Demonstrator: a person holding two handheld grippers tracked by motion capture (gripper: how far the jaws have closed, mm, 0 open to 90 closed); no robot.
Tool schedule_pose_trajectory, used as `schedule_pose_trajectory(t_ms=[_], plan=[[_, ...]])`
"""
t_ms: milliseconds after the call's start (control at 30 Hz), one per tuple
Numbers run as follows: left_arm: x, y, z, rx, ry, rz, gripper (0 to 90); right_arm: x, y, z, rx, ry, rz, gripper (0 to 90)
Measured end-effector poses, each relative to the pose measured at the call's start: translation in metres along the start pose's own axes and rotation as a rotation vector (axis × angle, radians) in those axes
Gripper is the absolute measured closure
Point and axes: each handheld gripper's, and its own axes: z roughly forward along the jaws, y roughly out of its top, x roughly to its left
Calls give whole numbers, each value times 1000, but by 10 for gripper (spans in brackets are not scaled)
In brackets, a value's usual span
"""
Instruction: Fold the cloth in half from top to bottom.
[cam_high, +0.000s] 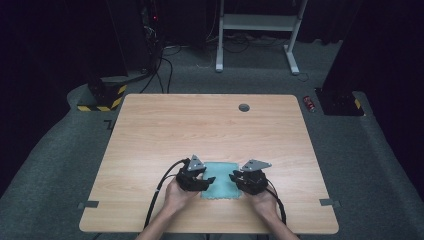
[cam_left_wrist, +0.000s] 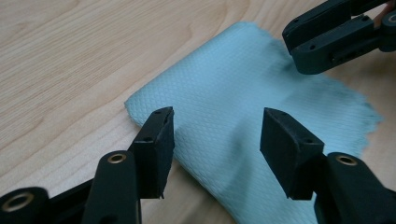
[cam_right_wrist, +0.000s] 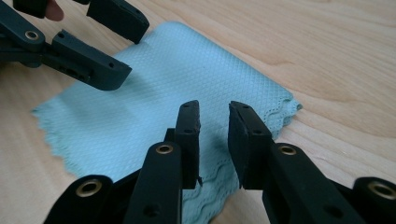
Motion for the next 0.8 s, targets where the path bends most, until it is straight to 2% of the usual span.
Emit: schedule_pose_trajectory(t_ms=[67,133,233,300,367,433,567,700,767,800], plan=[[4,-2,3,46,24,10,453,-2,1,8,29,-5,-4,735],[7,-5,1,55,29,0,449,-7,-2,10,48,-13,-2,731],[12,-4,-5,26,39,-18,452,-12,-2,6,39,-24,18,722],[14,0,-7,2,32,-30,454,-15,-1,3,22,-24,38,722],[13,7,-5,-20,23,-29,454,-15,2,3,10,-26,36,722],[12,14,0,-35,8,-30,456,-15,7,6,3,-28,28,728],[11,23,15,-38,-39,-37,466,-16,19,16,-1,-11,42,751],[11,24,28,-11,-37,-46,471,-18,25,27,10,-7,54,766],[15,23,32,5,-26,-54,477,-20,24,32,35,-14,53,766],[17,22,32,4,-35,-58,487,-21,23,34,49,-16,52,766]])
